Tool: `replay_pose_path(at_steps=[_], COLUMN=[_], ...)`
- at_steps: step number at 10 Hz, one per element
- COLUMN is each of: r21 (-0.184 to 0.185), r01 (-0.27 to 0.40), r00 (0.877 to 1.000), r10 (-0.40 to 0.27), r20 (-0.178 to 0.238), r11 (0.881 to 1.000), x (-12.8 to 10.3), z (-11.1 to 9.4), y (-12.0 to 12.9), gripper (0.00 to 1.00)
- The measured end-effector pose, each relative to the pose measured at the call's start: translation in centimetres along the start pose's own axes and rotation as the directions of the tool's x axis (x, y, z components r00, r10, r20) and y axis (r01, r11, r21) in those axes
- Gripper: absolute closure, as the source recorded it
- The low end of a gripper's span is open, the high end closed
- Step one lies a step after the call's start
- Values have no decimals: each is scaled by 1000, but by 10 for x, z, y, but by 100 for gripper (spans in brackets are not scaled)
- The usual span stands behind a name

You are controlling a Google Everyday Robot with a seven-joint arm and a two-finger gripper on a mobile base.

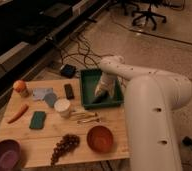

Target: Wipe purple bowl with brush

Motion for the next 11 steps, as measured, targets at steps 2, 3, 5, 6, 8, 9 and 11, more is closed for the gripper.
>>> replay_pose_path(at_steps=[2, 3, 5, 6, 8, 9, 11], r21=[9, 10, 10, 11, 7, 9, 11], r01=[-1, -3, -9, -10, -7, -3, -1], r00=[1000, 1000, 1000, 1000, 1000, 1000, 1000], r10=[1, 3, 9, 10, 7, 3, 1], r20=[-8, -9, -21, -23, -27, -27, -27], r11=[1000, 1000, 1000, 1000, 1000, 1000, 1000], x=[1, 1, 0, 1, 2, 1, 2], z=[14, 19, 29, 27, 24, 23, 20], y=[-1, -2, -2, -2, 2, 3, 2], gripper=[35, 35, 45, 54, 76, 87, 100])
